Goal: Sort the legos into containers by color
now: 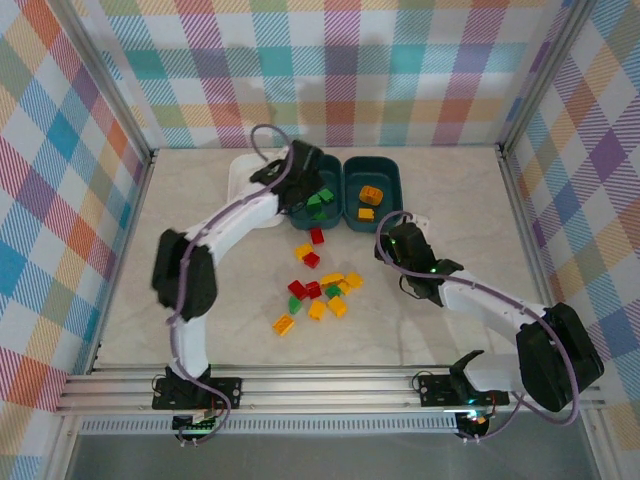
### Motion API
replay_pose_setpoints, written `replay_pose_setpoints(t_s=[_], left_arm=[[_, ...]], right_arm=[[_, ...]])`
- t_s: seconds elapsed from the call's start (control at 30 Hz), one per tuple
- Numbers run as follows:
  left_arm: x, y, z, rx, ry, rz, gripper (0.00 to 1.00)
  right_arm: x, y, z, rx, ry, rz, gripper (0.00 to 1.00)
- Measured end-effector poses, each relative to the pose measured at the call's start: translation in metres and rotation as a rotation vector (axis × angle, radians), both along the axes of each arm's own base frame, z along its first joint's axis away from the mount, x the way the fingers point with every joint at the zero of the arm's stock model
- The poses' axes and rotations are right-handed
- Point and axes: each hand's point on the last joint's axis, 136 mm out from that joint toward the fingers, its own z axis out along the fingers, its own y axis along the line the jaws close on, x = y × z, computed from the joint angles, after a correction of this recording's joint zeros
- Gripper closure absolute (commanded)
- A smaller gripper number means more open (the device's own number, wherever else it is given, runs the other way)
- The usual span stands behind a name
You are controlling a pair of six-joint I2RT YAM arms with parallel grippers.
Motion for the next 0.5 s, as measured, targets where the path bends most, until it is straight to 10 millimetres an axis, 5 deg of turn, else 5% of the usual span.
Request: replay_pose_setpoints(t_s=[0.17, 0.3, 0.5], left_arm=[[0.013, -0.010, -0.043, 0.109, 0.075, -0.081, 0.99], [0.018, -0.013, -0.052, 0.151, 0.101, -0.109, 0.83], [0.024, -0.014, -0.049, 0.180, 0.102, -0.136, 0.34]], right_arm=[[0.000, -0.001, -0.003, -0.006, 0.007, -0.004, 0.23], [0.000, -0.001, -0.003, -0.005, 0.006, -0.004, 0.22], [0.000, 0.000, -0.002, -0.004, 0.005, -0.003, 0.22]])
